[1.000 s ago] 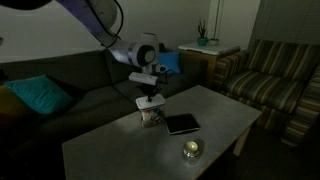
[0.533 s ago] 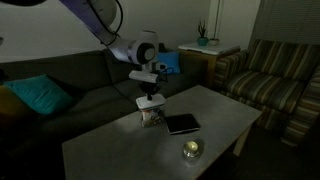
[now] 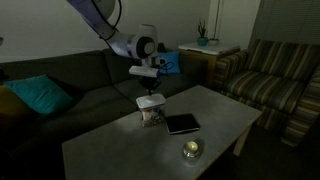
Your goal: Press the button on the white lid then put the lid on the table then put the blue wrapper on the table and put it back in the storage container
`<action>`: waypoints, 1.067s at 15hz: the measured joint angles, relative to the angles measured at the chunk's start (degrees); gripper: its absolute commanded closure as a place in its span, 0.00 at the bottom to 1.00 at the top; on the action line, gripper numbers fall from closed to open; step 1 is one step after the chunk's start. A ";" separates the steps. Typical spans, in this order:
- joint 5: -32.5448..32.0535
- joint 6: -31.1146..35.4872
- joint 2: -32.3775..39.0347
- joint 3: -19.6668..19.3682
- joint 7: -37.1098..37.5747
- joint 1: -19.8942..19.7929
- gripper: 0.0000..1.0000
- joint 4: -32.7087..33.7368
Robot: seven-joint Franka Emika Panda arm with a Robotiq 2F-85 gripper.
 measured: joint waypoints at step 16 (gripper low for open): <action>-0.85 3.71 0.68 -1.49 -2.25 -0.05 0.00 -1.47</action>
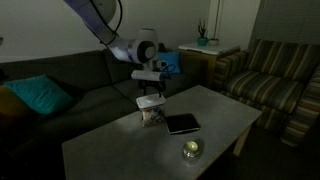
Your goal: Press the button on the white lid then put the lid on the table then put the blue wrapper on the table and put it back in the storage container
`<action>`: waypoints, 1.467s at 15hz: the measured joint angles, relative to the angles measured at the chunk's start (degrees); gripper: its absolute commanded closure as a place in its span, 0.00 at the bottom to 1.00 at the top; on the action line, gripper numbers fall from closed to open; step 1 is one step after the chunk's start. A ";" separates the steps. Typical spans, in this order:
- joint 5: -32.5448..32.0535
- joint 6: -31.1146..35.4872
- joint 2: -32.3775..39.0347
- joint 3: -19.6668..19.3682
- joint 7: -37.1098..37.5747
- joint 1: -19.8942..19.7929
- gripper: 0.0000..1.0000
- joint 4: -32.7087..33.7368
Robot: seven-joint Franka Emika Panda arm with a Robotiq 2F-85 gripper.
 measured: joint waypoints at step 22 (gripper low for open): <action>0.02 3.85 2.14 0.22 0.00 0.34 0.71 0.80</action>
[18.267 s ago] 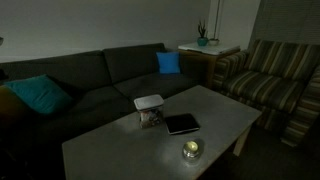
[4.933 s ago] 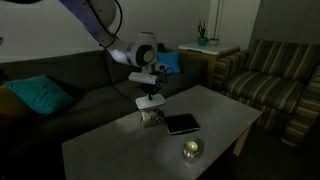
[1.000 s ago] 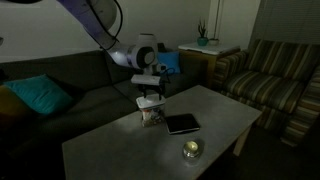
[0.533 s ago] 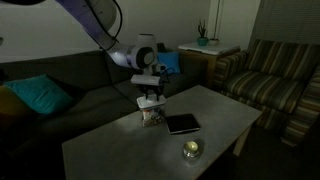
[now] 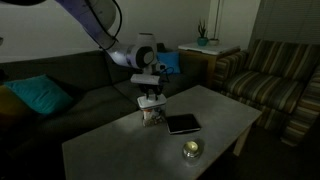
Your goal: Press the button on the white lid then put the lid on the table then put the blue wrapper on the table and put it back in the storage container
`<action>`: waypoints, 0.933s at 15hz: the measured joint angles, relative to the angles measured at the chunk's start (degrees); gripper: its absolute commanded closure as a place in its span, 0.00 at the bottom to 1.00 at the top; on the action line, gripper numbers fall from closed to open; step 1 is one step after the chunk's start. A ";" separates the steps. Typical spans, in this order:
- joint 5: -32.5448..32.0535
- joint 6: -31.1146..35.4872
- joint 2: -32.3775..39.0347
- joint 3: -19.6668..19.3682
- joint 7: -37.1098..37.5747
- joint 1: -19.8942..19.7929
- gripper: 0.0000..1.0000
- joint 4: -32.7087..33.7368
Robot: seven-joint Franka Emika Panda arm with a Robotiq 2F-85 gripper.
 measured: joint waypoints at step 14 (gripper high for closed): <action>-0.01 1.82 -3.27 1.66 -2.66 0.08 0.71 -2.70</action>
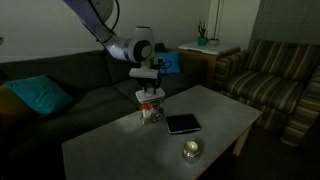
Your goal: Press the button on the white lid then put the lid on the table then put the blue wrapper on the table and put it back in the storage container
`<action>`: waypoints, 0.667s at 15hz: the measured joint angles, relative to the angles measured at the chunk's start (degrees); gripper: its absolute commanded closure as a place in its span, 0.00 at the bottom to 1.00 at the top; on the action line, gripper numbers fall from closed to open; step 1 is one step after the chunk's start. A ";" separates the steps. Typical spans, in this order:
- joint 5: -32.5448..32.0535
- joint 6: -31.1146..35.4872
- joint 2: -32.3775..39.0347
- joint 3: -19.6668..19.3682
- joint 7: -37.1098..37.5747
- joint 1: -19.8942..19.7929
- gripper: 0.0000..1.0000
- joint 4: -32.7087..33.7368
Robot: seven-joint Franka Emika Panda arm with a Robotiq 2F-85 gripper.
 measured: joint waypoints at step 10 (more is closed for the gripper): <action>0.16 0.11 -9.86 -0.03 2.03 -1.97 0.71 -17.77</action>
